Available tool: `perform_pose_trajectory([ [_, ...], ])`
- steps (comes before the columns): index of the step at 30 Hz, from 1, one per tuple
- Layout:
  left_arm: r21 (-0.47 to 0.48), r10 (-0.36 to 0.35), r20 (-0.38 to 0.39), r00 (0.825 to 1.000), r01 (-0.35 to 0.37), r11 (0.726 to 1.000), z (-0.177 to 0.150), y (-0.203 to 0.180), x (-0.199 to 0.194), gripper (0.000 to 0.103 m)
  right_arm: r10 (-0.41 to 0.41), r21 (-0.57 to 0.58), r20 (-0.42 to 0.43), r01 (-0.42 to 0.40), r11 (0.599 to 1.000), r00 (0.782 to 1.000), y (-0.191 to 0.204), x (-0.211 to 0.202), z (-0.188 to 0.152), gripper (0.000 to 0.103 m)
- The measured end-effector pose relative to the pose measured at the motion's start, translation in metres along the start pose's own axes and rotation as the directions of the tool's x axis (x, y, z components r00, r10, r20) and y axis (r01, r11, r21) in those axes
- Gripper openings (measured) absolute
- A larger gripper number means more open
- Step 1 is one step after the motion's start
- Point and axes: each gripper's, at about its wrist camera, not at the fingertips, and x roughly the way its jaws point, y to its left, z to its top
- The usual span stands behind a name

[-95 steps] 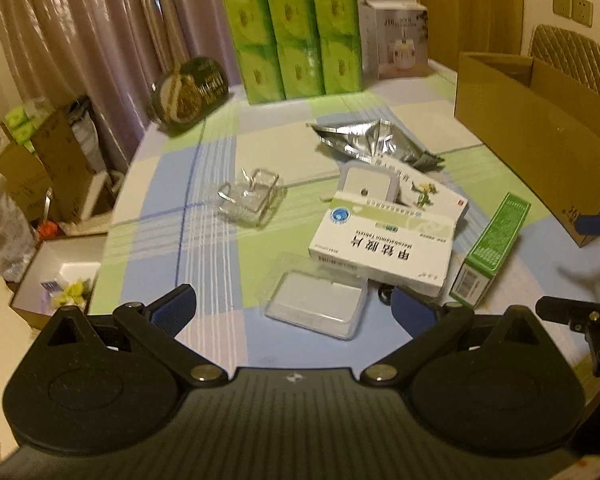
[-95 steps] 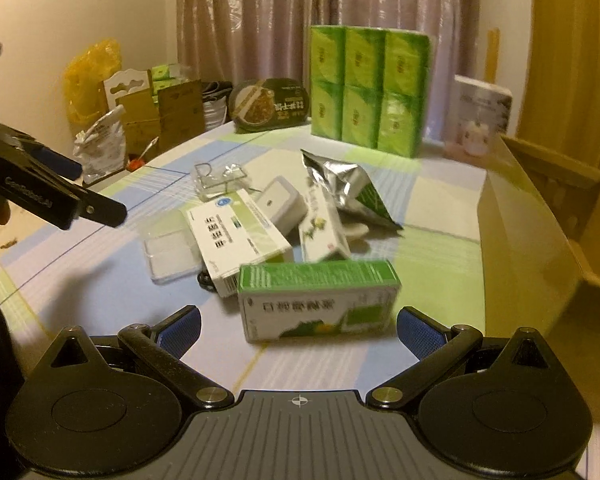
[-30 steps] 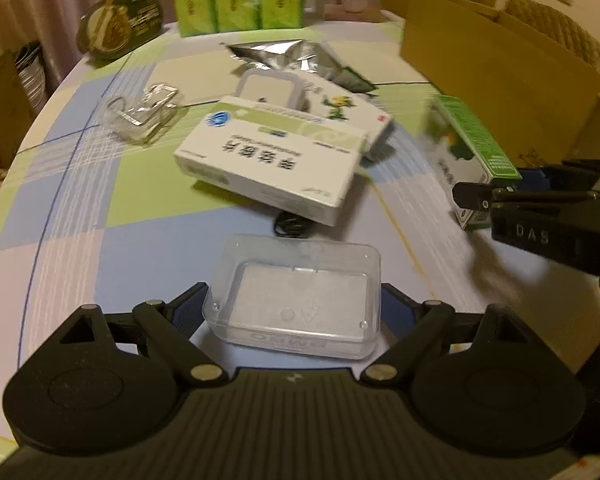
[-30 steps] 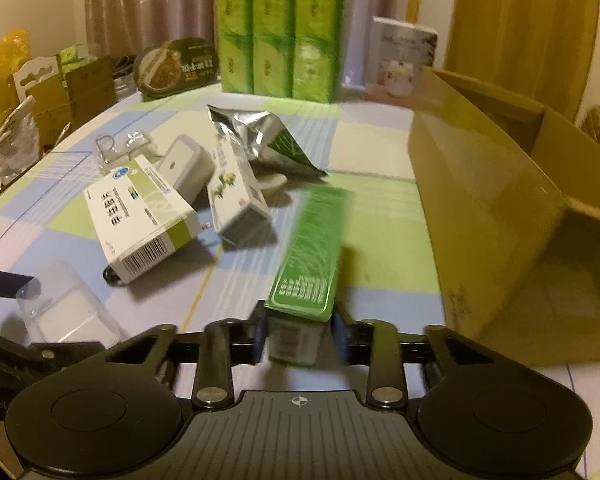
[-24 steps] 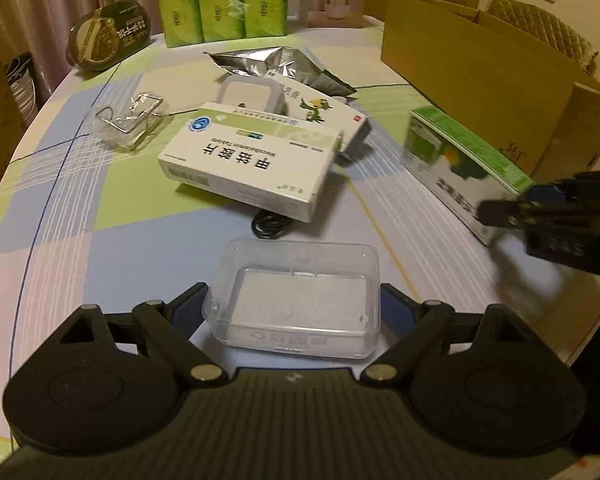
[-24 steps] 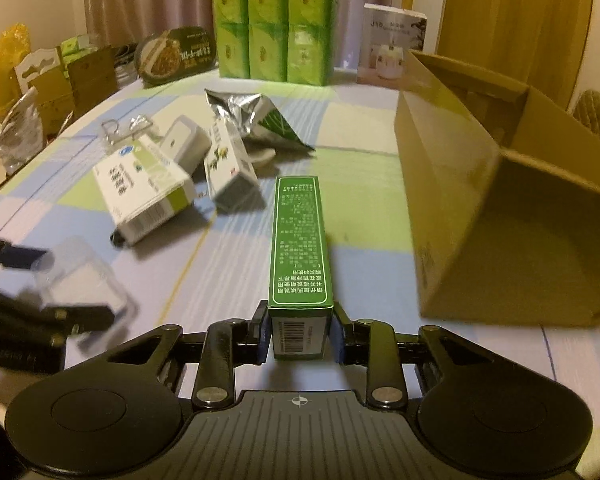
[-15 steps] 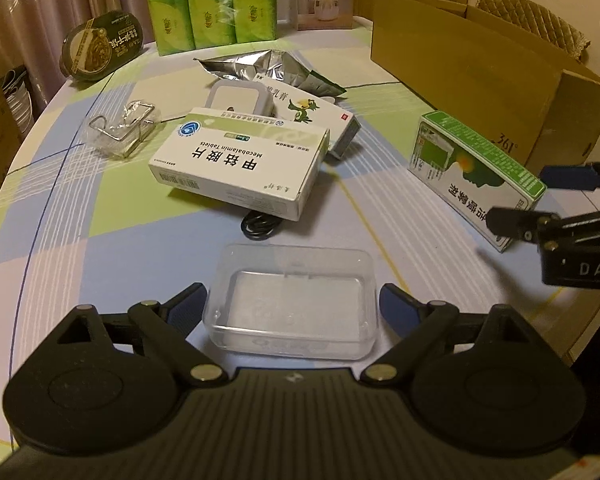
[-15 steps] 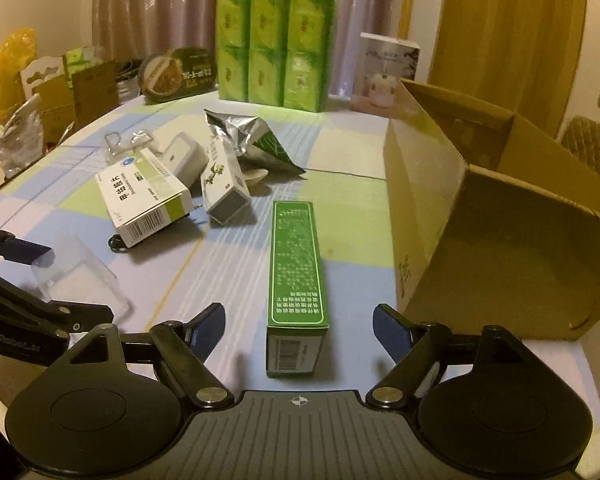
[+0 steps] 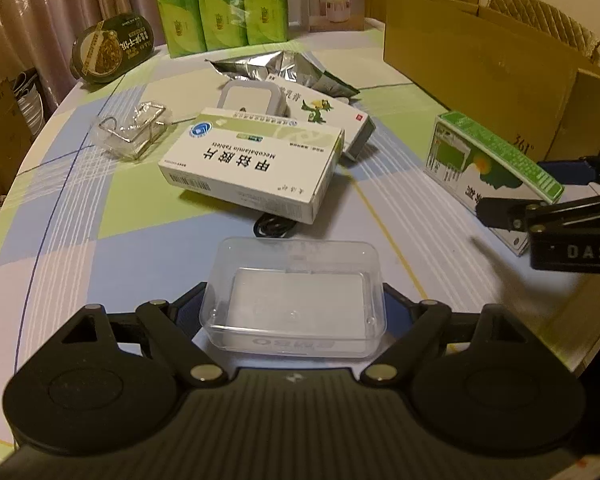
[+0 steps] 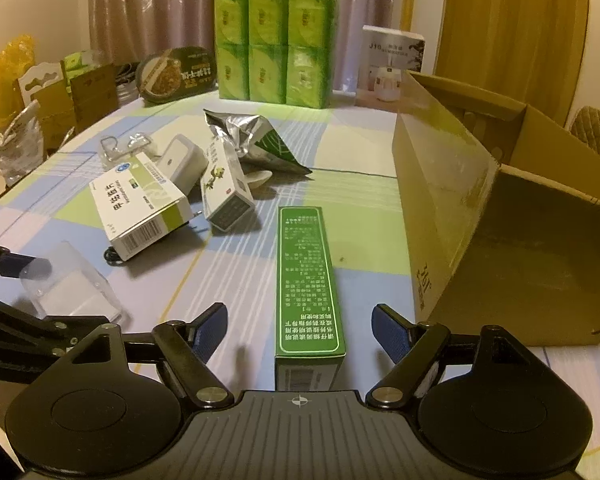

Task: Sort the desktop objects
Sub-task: 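Lift the clear container and green box and carry both toward the cardboard box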

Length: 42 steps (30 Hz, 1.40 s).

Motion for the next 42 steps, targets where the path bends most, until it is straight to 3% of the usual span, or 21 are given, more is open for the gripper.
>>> perform_pose_trajectory([
  [2,-0.004,0.000,0.005,1.000,0.000,1.000,0.000,0.000,0.000,0.084,-0.003,-0.008,-0.009,0.003,1.000,1.000,0.000,0.004,0.001,0.063],
  [12,-0.033,-0.018,0.024,1.000,0.019,0.999,0.001,0.003,0.001,0.084,0.018,0.008,-0.042,-0.018,1.000,0.999,-0.003,0.020,0.002,0.046],
  [14,-0.034,-0.020,0.022,1.000,0.020,0.999,0.001,0.003,0.002,0.084,0.019,0.008,-0.048,-0.019,1.000,0.999,-0.004,0.022,0.002,0.030],
  [15,-0.034,-0.020,0.020,1.000,0.021,0.999,0.000,0.003,0.002,0.084,0.018,0.009,-0.049,-0.018,1.000,0.999,-0.004,0.022,0.002,0.028],
  [32,-0.034,-0.040,0.080,0.996,0.043,0.999,0.006,-0.003,-0.014,0.084,0.024,0.022,0.034,-0.024,0.999,0.999,-0.003,-0.012,0.006,0.027],
  [42,0.005,-0.064,0.156,0.986,0.064,0.998,0.031,-0.019,-0.037,0.084,0.014,0.020,0.134,-0.016,1.000,0.991,-0.009,-0.050,0.026,0.027],
])
